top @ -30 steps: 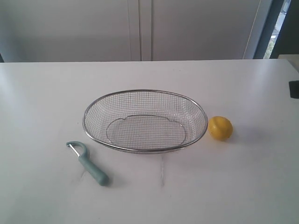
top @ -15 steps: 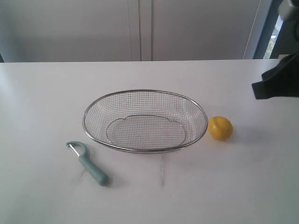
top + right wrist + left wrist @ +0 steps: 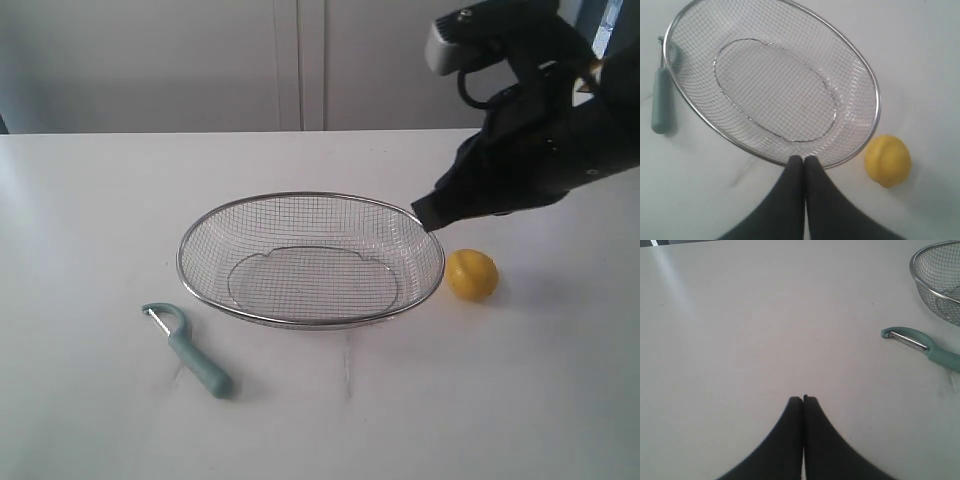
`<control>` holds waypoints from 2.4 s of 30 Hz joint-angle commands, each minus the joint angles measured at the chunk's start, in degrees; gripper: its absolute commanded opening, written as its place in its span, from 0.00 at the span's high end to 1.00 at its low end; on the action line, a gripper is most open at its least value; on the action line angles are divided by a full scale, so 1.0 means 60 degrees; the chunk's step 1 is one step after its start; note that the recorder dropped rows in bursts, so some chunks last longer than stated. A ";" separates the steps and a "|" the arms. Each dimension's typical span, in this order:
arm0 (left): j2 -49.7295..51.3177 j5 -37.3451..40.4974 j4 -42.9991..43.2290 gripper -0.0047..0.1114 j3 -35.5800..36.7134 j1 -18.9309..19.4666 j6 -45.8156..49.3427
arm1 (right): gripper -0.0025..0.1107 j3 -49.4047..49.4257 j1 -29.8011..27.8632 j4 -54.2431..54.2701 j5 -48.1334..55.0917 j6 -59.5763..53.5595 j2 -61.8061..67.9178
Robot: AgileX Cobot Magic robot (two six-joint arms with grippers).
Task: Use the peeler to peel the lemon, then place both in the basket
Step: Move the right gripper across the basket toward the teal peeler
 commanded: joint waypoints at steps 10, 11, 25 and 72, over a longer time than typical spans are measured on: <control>-0.0045 0.0017 0.0000 0.96 0.0036 0.0031 0.0001 | 0.98 -0.2106 0.1742 -0.0450 0.0585 0.0110 0.1860; -0.0045 0.0017 0.0000 0.96 0.0036 0.0031 0.0001 | 0.98 -0.2252 0.1855 -0.0542 0.0701 0.0181 0.1996; -0.0045 0.0017 0.0000 0.96 0.0036 0.0031 0.0001 | 0.98 -0.5014 0.3596 -0.1111 0.1845 0.0325 0.4282; -0.0045 0.0017 0.0000 0.96 0.0036 0.0031 0.0001 | 0.98 -0.7661 0.5167 -0.1747 0.2995 0.2782 0.8932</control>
